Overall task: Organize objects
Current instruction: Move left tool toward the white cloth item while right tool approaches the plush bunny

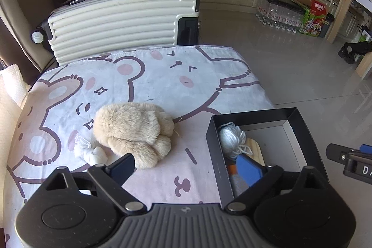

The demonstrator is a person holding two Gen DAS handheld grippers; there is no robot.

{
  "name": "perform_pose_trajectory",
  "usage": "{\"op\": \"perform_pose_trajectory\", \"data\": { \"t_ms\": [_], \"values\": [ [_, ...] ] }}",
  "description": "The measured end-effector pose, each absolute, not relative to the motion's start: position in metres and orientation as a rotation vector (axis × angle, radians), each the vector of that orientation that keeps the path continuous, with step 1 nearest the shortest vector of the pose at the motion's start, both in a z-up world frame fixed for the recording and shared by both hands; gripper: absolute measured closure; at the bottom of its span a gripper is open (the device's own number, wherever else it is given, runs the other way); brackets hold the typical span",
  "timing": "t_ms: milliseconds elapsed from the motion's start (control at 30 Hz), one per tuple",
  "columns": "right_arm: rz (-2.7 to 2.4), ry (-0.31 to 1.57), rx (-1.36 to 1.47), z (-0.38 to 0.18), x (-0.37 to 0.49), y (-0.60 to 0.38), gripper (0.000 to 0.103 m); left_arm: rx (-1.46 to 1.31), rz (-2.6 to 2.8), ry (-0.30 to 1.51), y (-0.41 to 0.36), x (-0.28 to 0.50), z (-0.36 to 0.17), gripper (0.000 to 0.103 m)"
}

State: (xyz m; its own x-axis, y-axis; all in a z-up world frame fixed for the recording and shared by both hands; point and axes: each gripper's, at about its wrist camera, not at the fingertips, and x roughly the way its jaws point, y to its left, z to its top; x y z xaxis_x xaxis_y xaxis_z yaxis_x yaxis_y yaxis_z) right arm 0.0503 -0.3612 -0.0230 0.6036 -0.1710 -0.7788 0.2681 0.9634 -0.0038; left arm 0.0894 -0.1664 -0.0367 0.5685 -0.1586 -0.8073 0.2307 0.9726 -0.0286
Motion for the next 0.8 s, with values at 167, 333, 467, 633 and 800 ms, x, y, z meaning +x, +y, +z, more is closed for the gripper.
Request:
{"op": "perform_pose_trajectory", "data": {
  "t_ms": [167,333,467,633,800],
  "values": [
    [-0.275,0.881,0.091,-0.023,0.046,-0.363,0.013,0.084,-0.214,0.942,-0.164,0.088,-0.039,0.002],
    [-0.29,0.867,0.075,-0.025,0.045,-0.365,0.002,0.087,-0.212,0.931,-0.163,0.087,-0.04,0.0],
    [-0.29,0.868,0.074,-0.027,0.045,-0.367,0.0,0.087,-0.22,0.928,-0.164,0.087,-0.04,0.0],
    [-0.293,0.871,0.085,-0.029,0.045,-0.37,0.0,0.086,-0.226,0.926,-0.165,0.088,-0.042,0.0],
    [-0.3,0.871,0.094,-0.032,0.046,-0.372,0.0,0.086,-0.227,0.928,-0.164,0.089,-0.045,0.0]
  ]
}}
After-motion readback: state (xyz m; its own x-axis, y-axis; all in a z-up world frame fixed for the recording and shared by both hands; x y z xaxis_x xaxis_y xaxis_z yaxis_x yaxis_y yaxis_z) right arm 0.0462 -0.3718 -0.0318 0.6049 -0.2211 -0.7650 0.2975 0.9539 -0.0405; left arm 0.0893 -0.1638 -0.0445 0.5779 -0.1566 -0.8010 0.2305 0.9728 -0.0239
